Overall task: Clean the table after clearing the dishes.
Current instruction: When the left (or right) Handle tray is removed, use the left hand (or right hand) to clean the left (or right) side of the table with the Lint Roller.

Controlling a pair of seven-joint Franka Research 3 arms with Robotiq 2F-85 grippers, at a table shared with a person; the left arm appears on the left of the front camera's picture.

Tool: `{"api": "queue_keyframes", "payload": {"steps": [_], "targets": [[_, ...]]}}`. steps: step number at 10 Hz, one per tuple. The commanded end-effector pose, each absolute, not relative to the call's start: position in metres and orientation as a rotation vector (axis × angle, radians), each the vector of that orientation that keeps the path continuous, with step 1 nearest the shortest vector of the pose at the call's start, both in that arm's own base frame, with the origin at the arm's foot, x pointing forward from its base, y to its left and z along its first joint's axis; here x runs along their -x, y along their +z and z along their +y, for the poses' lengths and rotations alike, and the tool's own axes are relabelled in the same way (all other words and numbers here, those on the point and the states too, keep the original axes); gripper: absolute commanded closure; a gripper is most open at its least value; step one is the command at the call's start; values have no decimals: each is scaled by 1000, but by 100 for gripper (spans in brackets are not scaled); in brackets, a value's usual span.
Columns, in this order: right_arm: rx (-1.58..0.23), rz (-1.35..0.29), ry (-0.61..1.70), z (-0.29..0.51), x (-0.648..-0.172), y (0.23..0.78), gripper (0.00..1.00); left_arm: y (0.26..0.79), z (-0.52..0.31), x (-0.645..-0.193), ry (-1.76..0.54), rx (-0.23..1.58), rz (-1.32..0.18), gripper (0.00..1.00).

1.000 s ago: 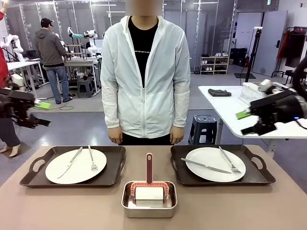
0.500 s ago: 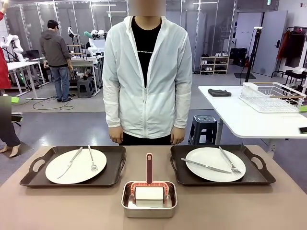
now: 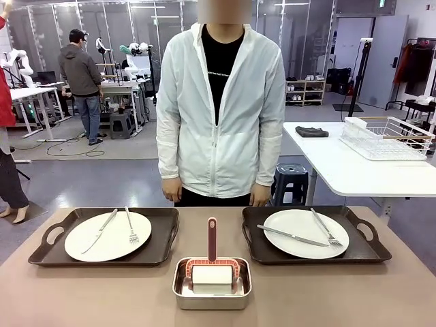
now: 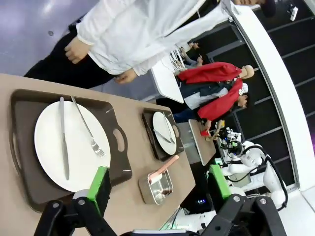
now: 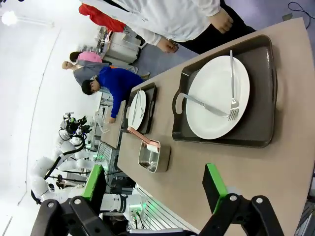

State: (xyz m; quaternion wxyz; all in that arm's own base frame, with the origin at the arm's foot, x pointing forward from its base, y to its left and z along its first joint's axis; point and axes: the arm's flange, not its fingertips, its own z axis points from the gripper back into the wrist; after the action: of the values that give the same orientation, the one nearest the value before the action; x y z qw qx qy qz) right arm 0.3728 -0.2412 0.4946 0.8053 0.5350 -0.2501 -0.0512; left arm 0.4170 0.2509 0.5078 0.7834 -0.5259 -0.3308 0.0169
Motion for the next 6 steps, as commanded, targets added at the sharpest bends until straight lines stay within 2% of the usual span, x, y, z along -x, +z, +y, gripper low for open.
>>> {"api": "queue_keyframes", "payload": {"steps": [1, 5, 6], "targets": [[-1132, -522, -112, -235, -385, 498, 0, 513, 242, -415, 88, 1135, -756, 0], [-1110, -499, -140, -229, -390, 491, 0, 515, 254, -416, 173, 1113, -796, 0], [-1129, -509, -102, -231, -387, 489, 0, 511, 251, -421, 86, 1115, -744, 0]]}}
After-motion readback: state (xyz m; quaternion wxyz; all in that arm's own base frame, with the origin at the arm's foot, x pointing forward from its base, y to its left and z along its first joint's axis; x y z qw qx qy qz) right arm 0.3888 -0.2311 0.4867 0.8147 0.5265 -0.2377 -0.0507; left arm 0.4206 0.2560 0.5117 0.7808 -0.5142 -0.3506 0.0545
